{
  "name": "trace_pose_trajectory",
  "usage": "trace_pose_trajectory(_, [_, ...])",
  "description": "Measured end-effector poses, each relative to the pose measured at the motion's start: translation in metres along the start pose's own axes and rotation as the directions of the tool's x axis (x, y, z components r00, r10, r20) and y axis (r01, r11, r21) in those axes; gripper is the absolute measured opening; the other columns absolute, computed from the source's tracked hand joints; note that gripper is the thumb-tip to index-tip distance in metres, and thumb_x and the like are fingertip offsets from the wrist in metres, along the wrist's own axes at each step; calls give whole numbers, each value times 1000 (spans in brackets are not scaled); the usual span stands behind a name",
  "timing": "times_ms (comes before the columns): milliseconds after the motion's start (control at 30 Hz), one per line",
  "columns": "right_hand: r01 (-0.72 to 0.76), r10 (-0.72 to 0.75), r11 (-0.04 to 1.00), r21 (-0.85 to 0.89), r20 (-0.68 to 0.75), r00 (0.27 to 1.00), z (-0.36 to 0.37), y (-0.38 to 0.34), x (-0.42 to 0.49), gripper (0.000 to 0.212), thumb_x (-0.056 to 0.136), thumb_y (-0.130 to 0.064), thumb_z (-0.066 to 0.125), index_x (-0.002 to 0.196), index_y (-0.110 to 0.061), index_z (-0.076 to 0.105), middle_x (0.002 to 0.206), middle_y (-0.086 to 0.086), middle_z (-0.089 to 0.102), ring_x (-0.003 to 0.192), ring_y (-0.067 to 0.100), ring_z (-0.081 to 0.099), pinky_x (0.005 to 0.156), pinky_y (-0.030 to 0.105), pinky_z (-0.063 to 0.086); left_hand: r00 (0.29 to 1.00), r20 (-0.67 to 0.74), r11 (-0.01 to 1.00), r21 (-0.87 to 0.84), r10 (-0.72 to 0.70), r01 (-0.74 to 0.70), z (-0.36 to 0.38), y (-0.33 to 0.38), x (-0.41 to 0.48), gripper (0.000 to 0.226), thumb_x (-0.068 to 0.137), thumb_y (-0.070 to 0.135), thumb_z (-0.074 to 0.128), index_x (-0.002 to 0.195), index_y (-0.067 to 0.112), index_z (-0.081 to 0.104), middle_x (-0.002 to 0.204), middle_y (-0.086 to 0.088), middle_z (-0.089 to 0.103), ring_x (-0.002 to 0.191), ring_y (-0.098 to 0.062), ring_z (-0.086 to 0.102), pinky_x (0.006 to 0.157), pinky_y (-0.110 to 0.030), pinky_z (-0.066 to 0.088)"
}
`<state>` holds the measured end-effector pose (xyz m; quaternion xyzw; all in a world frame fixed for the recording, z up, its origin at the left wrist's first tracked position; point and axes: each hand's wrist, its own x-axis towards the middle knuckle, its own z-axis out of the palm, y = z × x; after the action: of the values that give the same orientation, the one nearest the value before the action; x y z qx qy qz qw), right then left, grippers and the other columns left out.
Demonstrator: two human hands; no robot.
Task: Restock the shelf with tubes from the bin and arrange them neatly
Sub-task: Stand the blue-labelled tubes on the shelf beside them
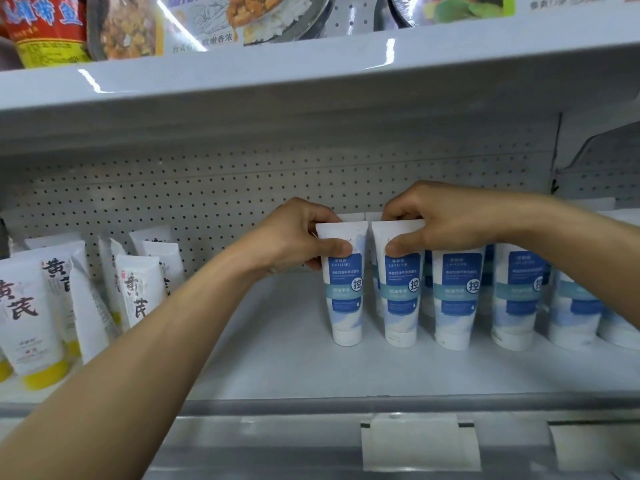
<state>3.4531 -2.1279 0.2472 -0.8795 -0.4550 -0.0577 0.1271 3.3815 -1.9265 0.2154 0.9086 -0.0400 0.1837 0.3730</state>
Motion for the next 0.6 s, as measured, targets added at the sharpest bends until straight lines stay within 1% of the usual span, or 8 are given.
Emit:
trace_pose_trajectory(100, [-13, 12, 1000, -5, -114, 993, 7, -3, -7, 34, 86, -44, 65, 116, -29, 60, 117, -15, 63, 101, 3, 60, 89, 28, 51, 995, -96, 1000, 21, 16, -14, 9, -6, -6, 37, 76, 20, 80, 106, 20, 59, 91, 1, 68, 74, -9, 65, 64, -25, 57])
trace_pose_trajectory(167, [-18, 6, 999, -33, -333, 943, 17, -4, -14, 44, 85, -44, 64, 126, -30, 54, 131, -11, 54, 119, 10, 49, 102, 36, 42, 982, -187, 996, 93, 22, -5, 17, -9, -16, 55, 73, 31, 82, 117, 24, 49, 96, 9, 63, 80, -4, 61, 70, -24, 53])
trace_pose_trajectory(233, [13, -46, 998, -61, -594, 803, 32, -9, -26, 38, 86, -39, 66, 120, -24, 58, 124, -3, 55, 116, 16, 49, 100, 42, 41, 964, -268, 995, 92, -1, 27, 26, -15, -30, 65, 70, 42, 81, 121, 27, 43, 101, 11, 59, 88, -6, 60, 77, -29, 54])
trace_pose_trajectory(300, [38, -86, 996, -80, -771, 631, 53, -17, -44, 25, 86, -32, 67, 106, -18, 62, 103, -1, 60, 95, 17, 55, 84, 41, 48, 957, -284, 995, 47, -67, 84, 36, -22, -46, 73, 69, 47, 80, 127, 26, 41, 110, 8, 56, 94, -10, 59, 83, -33, 52])
trace_pose_trajectory(333, [19, -65, 998, -66, -808, 586, 65, -22, -53, 19, 86, -31, 67, 99, -18, 63, 91, -3, 61, 83, 15, 56, 74, 38, 50, 961, -255, 993, 36, -104, 116, 43, -24, -54, 75, 70, 48, 79, 130, 25, 40, 115, 6, 55, 96, -12, 58, 85, -32, 50])
trace_pose_trajectory(367, [-18, -14, 999, -30, -810, 586, 76, -27, -62, 15, 86, -32, 67, 93, -20, 63, 80, -6, 60, 73, 14, 55, 66, 34, 48, 968, -212, 988, 34, -137, 148, 49, -25, -61, 76, 72, 47, 78, 132, 23, 39, 118, 4, 55, 98, -13, 57, 86, -32, 49])
trace_pose_trajectory(467, [-216, 220, 972, 92, -676, 703, 107, -33, -80, 16, 87, -43, 63, 83, -27, 62, 62, -15, 54, 67, 12, 55, 58, 27, 38, 966, -128, 972, 37, -226, 232, 64, -28, -71, 71, 76, 45, 76, 132, 20, 41, 123, 1, 55, 108, -17, 57, 92, -34, 48])
trace_pose_trajectory(600, [-397, 380, 915, 65, -468, 798, 131, -25, -83, 26, 87, -49, 58, 98, -28, 67, 85, -9, 64, 90, 20, 61, 67, 28, 39, 951, -123, 956, 45, -283, 290, 75, -30, -71, 66, 76, 46, 76, 126, 19, 44, 121, 0, 61, 109, -21, 60, 96, -41, 49])
